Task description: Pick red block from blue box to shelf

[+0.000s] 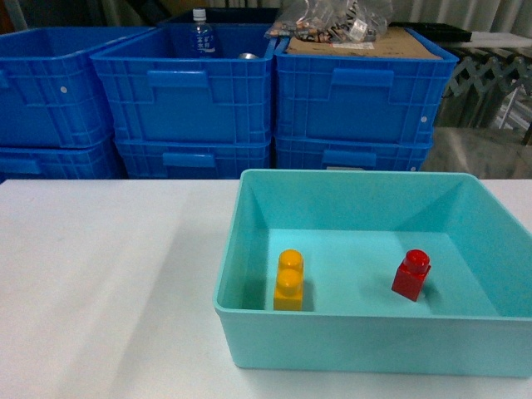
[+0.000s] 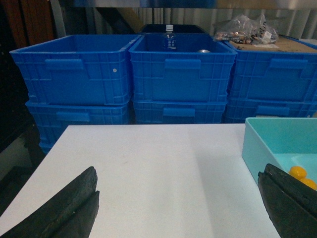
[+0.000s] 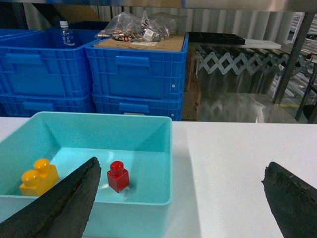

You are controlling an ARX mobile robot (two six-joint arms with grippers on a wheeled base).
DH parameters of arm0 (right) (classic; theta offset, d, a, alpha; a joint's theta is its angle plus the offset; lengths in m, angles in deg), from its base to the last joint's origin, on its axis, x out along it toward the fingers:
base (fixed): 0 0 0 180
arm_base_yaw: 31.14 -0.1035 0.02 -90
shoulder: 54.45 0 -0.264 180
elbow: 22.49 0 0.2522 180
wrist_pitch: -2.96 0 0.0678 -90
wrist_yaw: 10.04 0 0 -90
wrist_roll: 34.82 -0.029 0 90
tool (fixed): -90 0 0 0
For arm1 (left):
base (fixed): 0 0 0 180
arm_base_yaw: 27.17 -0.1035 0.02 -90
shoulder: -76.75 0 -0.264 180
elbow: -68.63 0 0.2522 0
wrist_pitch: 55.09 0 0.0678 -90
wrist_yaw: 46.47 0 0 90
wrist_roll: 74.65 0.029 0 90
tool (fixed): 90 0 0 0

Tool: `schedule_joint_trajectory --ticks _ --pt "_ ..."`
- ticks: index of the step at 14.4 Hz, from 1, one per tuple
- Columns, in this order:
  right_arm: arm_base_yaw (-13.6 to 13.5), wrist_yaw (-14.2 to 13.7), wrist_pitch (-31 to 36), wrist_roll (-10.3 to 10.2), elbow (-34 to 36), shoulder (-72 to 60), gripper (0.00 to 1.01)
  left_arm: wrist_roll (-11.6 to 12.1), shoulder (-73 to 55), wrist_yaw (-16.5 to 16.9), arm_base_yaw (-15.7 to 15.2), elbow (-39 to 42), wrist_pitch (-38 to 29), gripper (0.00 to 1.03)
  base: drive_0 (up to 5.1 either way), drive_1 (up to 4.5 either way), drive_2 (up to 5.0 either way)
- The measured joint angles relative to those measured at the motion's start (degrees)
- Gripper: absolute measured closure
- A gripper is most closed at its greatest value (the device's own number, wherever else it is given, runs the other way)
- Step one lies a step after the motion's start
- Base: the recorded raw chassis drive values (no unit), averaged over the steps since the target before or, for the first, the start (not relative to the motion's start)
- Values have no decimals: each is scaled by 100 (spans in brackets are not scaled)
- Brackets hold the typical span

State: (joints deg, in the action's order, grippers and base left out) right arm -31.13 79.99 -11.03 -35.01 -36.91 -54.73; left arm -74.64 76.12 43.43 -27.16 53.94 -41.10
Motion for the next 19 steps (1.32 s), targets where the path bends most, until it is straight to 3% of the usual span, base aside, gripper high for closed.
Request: schedule_joint_trajectory --ticks 19 --pt "0 0 0 2 0 0 3 0 0 0 0 0 0 5 0 0 0"
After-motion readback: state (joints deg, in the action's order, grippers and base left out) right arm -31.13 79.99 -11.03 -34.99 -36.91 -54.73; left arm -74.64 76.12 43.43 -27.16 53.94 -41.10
